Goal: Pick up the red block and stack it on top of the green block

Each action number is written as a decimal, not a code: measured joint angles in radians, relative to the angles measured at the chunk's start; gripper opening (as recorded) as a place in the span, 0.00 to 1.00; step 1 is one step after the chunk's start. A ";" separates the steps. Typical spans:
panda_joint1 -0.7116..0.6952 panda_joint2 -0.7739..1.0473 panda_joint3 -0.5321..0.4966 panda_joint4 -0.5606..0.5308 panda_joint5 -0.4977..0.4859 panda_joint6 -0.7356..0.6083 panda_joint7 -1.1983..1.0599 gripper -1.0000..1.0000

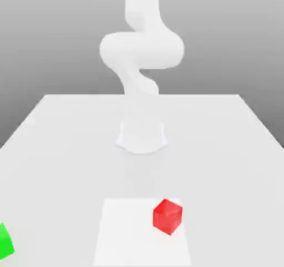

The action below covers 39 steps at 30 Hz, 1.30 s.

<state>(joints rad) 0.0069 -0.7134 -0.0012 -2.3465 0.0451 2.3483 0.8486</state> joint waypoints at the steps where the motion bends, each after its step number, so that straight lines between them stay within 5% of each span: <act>1: 0.003 0.042 0.001 -0.022 0.021 0.023 0.024 0.50; 13: 0.014 0.488 0.101 -0.255 0.124 0.270 0.364 0.50; 20: 0.018 0.735 0.129 -0.384 -0.036 0.425 0.706 0.50; 26: 0.060 0.948 0.068 -0.368 -0.129 0.601 0.795 0.50; 27: 0.065 0.971 0.061 -0.365 -0.133 0.620 0.798 0.00; 34: 0.066 0.970 0.061 -0.365 -0.136 0.621 0.801 0.00; 39: 0.054 0.813 0.085 -0.388 -0.082 0.488 0.761 0.00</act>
<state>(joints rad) 0.0607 0.0993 0.0841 -2.7342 -0.0371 2.8361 1.6097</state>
